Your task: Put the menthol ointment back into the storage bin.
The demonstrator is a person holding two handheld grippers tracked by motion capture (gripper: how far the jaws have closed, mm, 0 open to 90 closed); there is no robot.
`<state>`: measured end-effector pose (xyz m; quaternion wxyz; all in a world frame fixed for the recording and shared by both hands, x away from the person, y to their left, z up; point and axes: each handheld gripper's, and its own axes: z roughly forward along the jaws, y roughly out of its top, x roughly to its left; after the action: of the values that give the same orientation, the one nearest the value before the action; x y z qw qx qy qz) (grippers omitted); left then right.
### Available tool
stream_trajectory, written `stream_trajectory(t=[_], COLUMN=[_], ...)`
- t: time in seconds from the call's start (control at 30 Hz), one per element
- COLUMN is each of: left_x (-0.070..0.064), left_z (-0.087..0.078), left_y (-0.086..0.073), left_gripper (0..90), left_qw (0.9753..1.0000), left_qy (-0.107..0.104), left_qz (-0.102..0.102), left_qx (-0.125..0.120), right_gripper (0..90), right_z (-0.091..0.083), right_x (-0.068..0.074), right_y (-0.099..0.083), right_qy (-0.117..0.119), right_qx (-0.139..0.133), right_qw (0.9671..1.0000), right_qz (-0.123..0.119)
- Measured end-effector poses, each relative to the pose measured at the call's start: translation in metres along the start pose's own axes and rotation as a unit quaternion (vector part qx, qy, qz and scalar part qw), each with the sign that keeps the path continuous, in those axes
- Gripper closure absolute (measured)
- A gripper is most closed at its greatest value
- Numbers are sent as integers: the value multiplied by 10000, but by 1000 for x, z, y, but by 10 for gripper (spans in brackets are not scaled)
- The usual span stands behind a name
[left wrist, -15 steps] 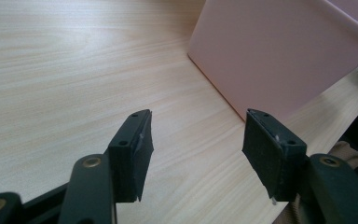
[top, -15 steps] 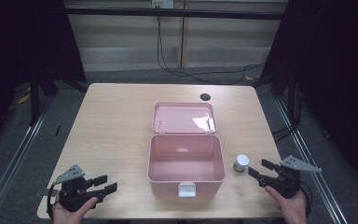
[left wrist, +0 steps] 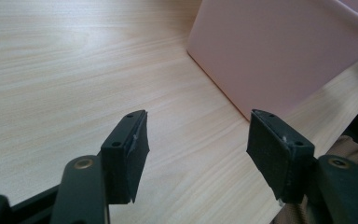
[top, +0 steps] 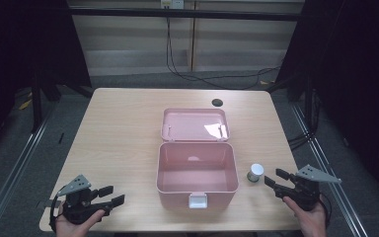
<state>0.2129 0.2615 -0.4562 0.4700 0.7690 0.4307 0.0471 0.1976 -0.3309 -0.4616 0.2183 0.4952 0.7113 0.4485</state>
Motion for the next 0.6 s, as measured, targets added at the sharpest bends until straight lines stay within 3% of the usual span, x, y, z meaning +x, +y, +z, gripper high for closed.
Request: stream_trajectory(t=[0.13,0.23,0.3,0.47,0.6], left_x=[-1,-1,-1,-1,-1], left_z=[-1,-1,0,1,-1], left_y=[0,0,1,1,1], left_gripper=[380,379,380,380,369], left_qw=[10000,9999,9999,9999,9999], left_qy=[-22,-93,-136,-123,-86], left_qz=[39,44,66,84,63], left_qx=[2,-1,17,31,-10], right_gripper=[401,410,400,382,324], right_z=[-3,-4,-2,-1,0], right_x=[4,7,8,10,11], right_y=[8,14,19,30,39], right_qy=[159,206,374,414,664], right_qx=[222,420,593,766,844], right_qw=[9996,9989,9974,9958,9937], right_qz=[61,-85,-137,-296,-328])
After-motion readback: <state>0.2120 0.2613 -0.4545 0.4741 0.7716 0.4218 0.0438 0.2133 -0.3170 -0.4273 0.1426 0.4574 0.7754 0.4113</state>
